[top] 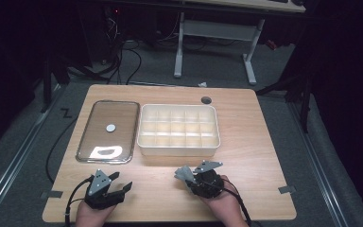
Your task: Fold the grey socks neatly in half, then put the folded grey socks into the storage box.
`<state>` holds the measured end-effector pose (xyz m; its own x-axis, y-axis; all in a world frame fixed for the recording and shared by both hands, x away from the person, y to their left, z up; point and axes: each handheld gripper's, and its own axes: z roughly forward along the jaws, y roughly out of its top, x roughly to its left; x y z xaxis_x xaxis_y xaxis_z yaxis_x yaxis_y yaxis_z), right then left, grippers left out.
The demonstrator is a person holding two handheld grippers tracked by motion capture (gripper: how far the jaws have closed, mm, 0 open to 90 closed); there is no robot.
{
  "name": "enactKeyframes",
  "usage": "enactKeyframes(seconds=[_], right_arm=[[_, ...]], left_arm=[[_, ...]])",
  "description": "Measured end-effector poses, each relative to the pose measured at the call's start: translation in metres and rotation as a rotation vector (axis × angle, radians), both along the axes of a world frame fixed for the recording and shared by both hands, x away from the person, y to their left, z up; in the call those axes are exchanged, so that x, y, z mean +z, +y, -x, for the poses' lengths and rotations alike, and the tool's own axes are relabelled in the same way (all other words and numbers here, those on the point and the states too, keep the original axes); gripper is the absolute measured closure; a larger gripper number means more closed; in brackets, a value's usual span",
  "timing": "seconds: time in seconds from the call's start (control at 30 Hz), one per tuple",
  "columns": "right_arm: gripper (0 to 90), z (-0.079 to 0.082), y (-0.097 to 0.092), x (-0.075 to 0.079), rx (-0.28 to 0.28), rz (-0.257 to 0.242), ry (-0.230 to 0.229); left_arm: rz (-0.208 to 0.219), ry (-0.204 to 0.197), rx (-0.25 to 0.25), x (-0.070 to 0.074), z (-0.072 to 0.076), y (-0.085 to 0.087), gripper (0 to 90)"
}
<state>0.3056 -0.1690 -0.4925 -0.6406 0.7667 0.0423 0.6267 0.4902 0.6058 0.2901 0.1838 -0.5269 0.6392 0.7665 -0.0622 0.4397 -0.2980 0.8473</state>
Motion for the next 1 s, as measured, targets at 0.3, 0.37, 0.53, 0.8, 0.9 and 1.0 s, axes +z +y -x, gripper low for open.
enactKeyframes(seconds=[0.3,0.37,0.53,0.8,0.9,1.0], right_arm=[[69.1,0.001,-0.012,0.009,-0.035,0.074,0.022],[69.1,0.002,-0.015,0.013,-0.044,0.082,0.026],[69.0,0.003,-0.028,0.020,-0.067,0.094,0.021],[69.0,0.002,-0.040,0.018,-0.082,0.121,0.042],[69.0,0.001,-0.044,0.021,-0.084,0.133,0.049],[69.0,0.000,-0.047,0.025,-0.085,0.138,0.045]], left_arm=[[-0.007,-0.004,-0.012,0.000,-0.002,-0.002,35.5],[-0.006,-0.003,-0.014,-0.001,-0.003,-0.004,35.2],[0.002,-0.013,-0.051,-0.001,-0.001,-0.007,33.5],[-0.008,-0.021,-0.050,-0.001,0.000,-0.011,31.7],[-0.006,-0.023,-0.051,-0.002,-0.001,-0.013,30.6],[-0.026,-0.026,-0.061,-0.003,-0.002,-0.015,29.8]])
